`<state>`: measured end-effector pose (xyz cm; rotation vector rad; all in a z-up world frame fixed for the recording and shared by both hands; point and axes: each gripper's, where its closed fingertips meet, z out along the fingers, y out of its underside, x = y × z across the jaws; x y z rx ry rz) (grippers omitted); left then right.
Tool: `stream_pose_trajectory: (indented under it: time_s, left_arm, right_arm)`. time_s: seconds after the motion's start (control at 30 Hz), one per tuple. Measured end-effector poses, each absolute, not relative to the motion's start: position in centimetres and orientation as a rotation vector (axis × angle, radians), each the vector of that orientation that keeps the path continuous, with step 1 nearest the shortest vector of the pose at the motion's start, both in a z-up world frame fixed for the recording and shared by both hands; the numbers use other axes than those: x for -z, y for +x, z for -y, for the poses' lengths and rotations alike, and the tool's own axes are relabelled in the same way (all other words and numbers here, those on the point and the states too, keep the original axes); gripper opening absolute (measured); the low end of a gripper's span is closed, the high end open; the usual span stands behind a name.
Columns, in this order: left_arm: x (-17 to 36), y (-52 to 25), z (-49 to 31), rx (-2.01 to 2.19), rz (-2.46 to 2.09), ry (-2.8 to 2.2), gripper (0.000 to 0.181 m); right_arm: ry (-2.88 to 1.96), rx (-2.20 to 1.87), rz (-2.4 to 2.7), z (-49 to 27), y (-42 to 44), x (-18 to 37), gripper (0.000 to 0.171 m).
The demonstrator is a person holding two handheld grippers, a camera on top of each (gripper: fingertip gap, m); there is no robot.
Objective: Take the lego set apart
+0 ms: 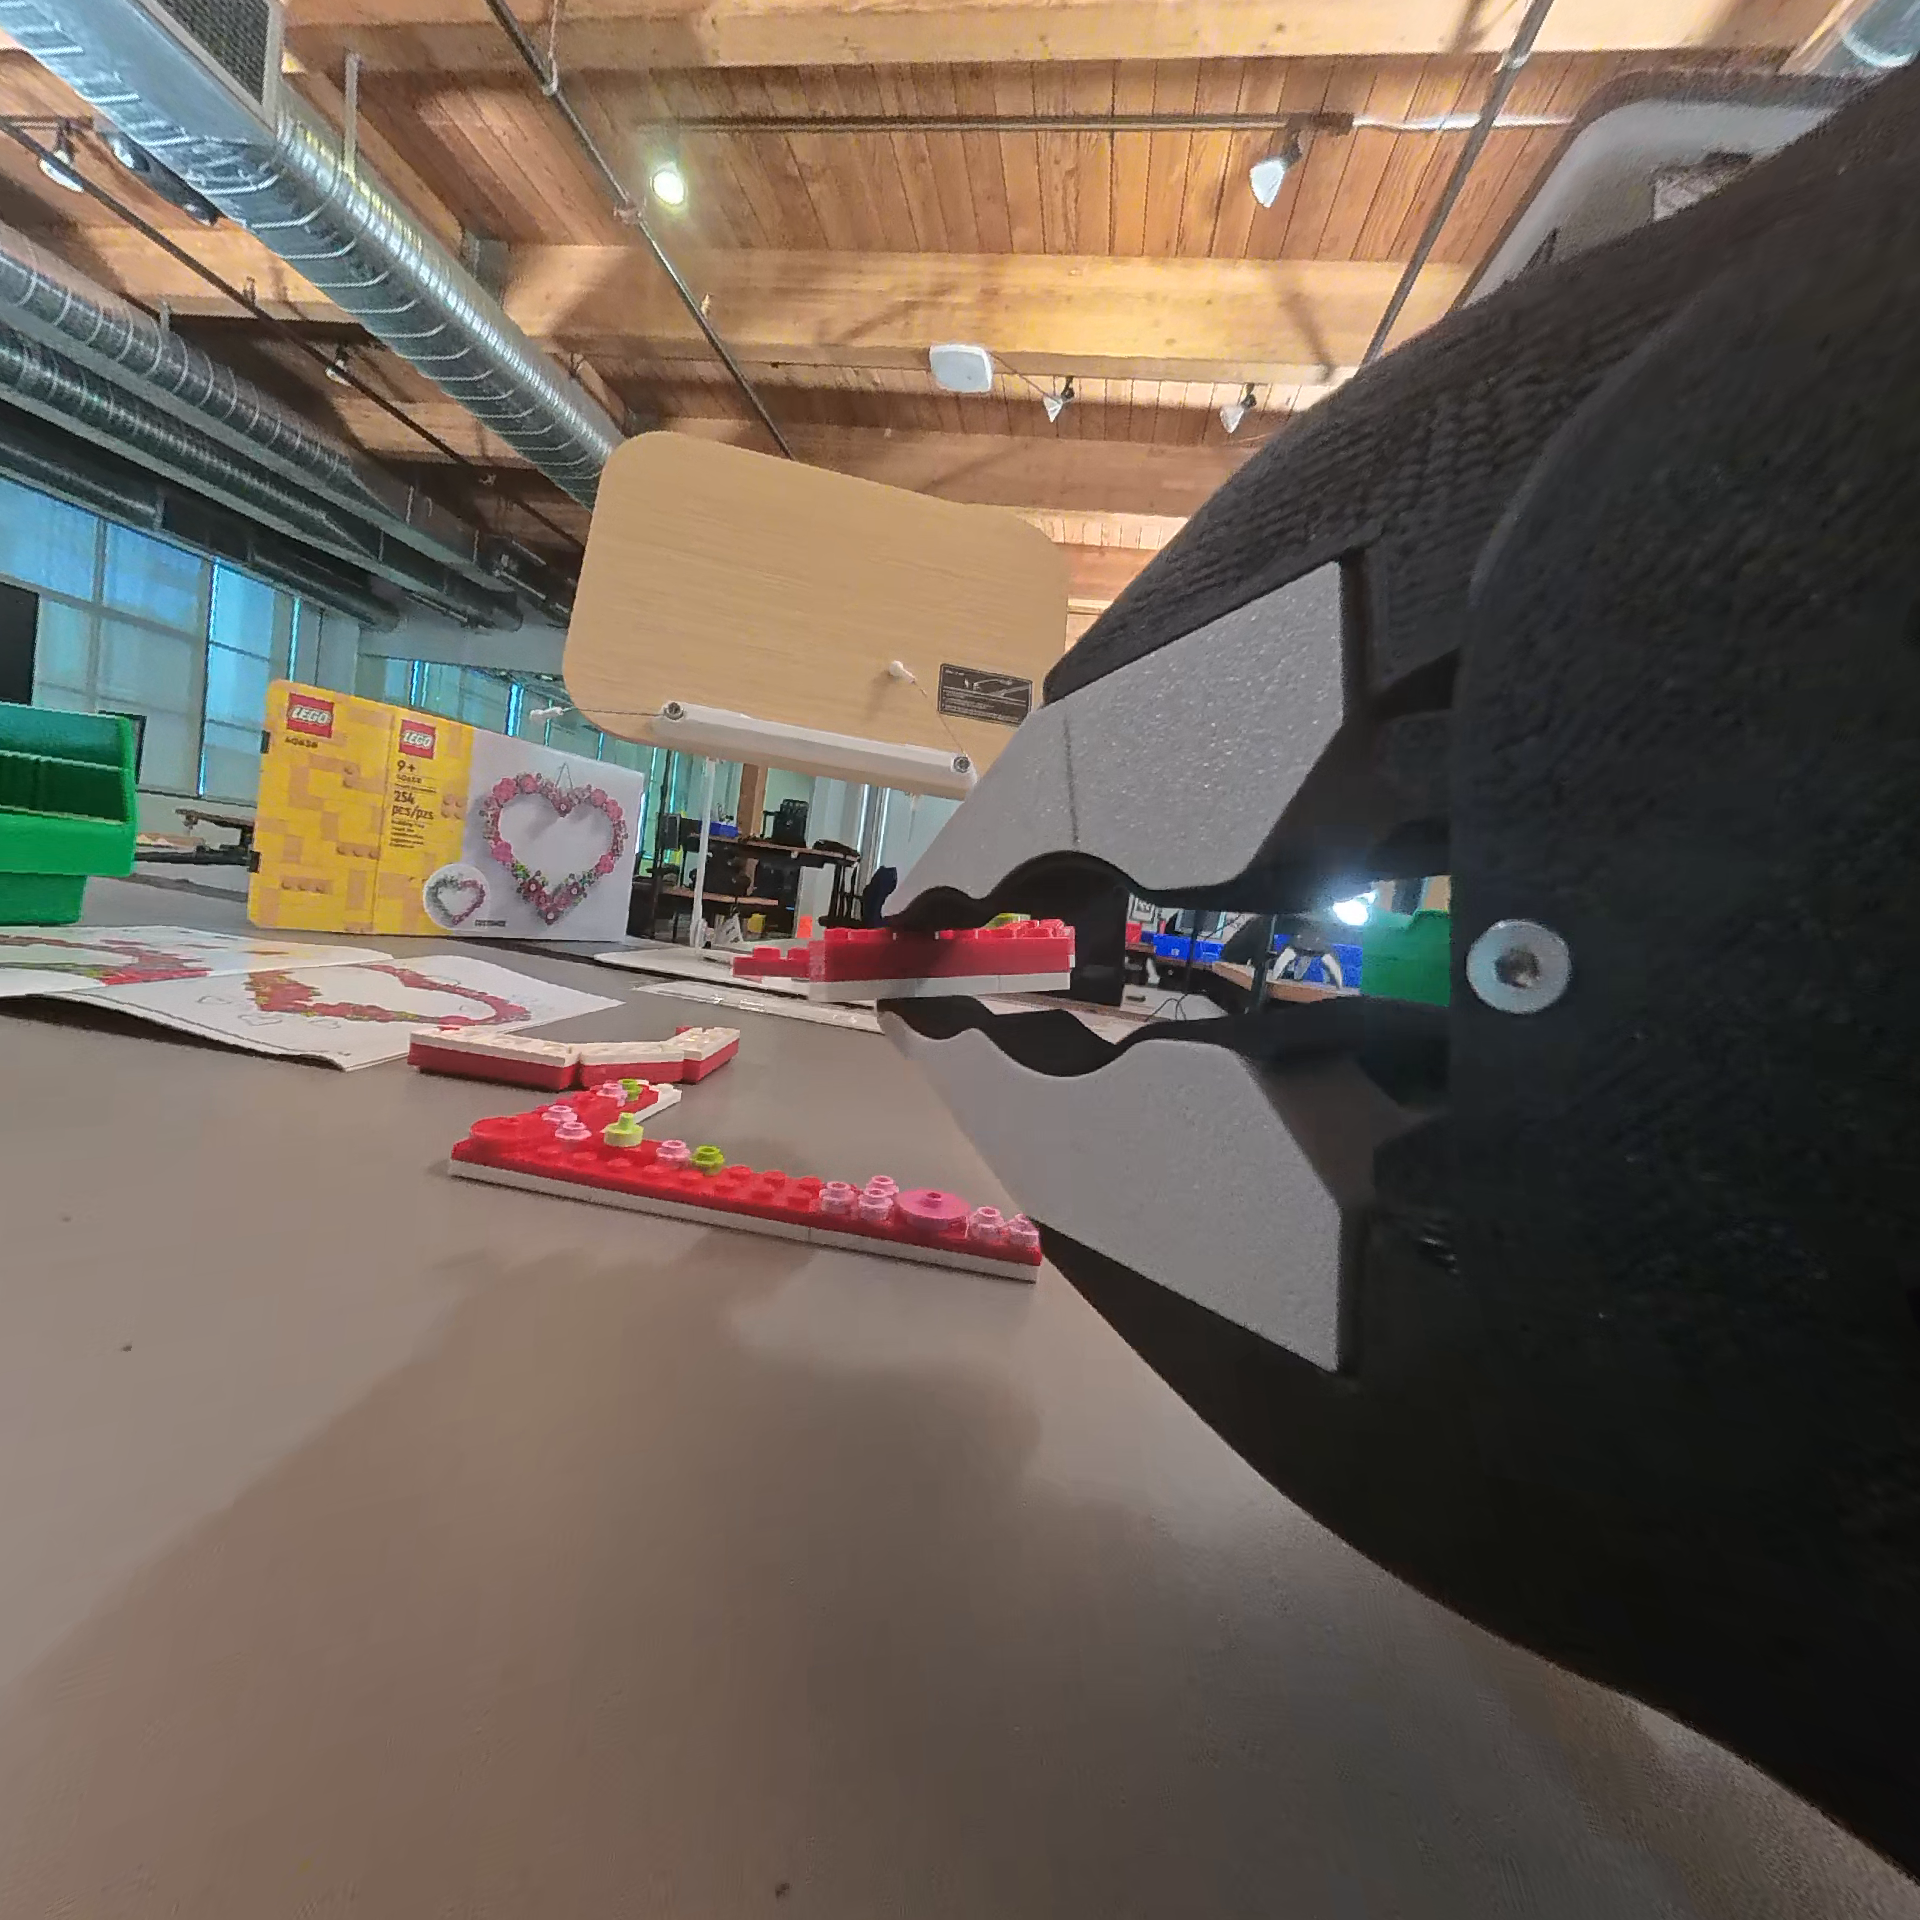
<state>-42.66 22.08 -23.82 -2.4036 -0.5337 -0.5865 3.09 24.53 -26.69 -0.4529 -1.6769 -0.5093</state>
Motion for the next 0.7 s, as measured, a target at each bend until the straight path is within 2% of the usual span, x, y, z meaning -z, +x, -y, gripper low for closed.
stream_pose_trajectory:
  time_s: [0.13,0.2,0.3,0.47,0.57,0.7]
  left_arm:
    - [20.4,-38.1,-23.5,0.643,0.26,-2.274,0.062]
    - [18.4,-31.9,-24.1,0.613,-0.05,-2.189,0.055]
    - [17.4,-19.7,-23.1,0.611,-0.58,-2.045,0.031]
    - [21.1,-5.1,-21.3,0.357,-1.338,-1.773,0.026]
    - [24.0,-1.6,-21.6,0.133,-1.63,-1.632,0.024]
    - [26.1,0.1,-23.1,0.035,-1.714,-1.582,0.027]
  right_arm:
    - [-0.426,0.501,1.663,-24.0,2.7,26.4,0.01]
    - [-0.407,0.496,1.674,-23.5,2.3,26.6,0.01]
    - [-0.351,0.503,1.699,-22.5,1.8,27.0,0.01]
    - [-0.227,0.493,1.747,-19.7,0.9,27.6,0.01]
    - [-0.206,0.481,1.757,-19.2,0.8,27.7,0.01]
    - [-0.188,0.471,1.773,-19.1,0.9,27.8,0.01]
